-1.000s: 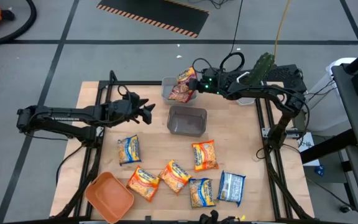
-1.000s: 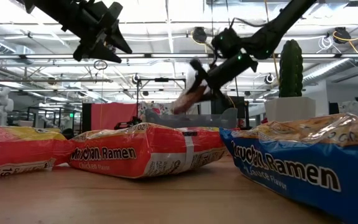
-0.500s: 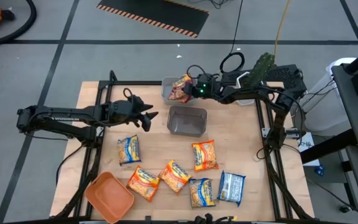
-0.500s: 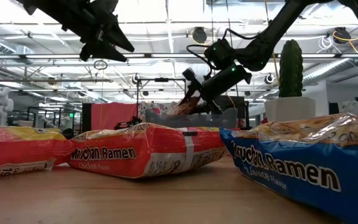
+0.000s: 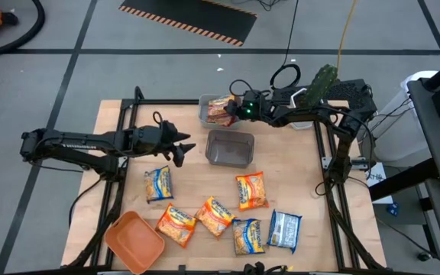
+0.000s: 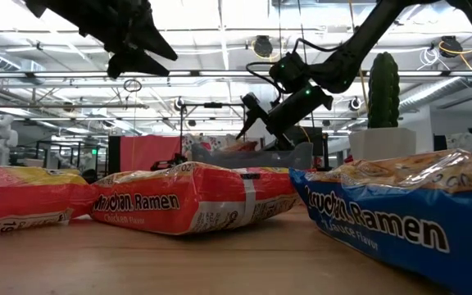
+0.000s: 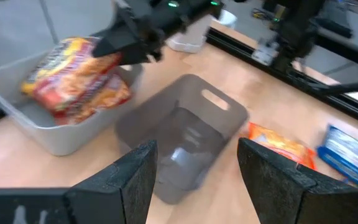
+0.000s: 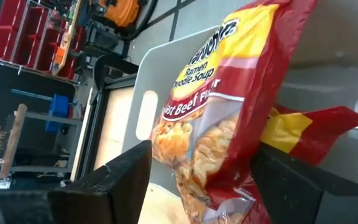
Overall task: Sort Maruchan noodles
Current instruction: Put the red noodle pack into the gray bin, then put the left blue noodle pack into the black bin
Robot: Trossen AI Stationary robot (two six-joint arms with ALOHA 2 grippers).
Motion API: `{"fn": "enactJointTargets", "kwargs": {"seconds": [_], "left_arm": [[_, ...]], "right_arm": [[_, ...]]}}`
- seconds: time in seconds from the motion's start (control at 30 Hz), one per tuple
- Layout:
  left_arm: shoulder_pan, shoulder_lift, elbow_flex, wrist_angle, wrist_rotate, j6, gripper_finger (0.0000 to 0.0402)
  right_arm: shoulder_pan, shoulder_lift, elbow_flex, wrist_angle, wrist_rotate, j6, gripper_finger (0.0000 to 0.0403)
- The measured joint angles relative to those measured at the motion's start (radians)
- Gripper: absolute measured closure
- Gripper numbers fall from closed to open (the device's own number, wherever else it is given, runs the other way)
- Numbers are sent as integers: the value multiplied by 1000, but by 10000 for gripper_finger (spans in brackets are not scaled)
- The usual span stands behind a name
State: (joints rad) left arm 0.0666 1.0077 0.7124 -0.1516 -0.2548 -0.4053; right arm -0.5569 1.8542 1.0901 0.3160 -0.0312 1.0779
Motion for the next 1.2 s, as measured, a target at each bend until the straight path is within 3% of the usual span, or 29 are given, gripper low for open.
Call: {"fn": "enactJointTargets", "kwargs": {"seconds": [0.27,0.5,0.7,0.9,1.0,1.2], "left_arm": [[-28,-26,0,-128,37,-39,174],[-27,-25,0,-344,119,-78,174],[-26,-17,0,-553,145,-140,174],[-20,-4,-4,-685,201,-121,174],[-1,5,-5,-677,199,-117,174],[21,57,-26,-597,207,38,174]], "right_arm": [[18,-130,-2,-140,-46,-48,144],[91,-355,-2,-465,15,-111,145],[189,-493,-2,-639,59,-92,145],[279,-543,-2,-635,87,-143,145],[309,-542,-2,-619,77,-182,145],[364,-542,-2,-608,54,-237,145]]}}
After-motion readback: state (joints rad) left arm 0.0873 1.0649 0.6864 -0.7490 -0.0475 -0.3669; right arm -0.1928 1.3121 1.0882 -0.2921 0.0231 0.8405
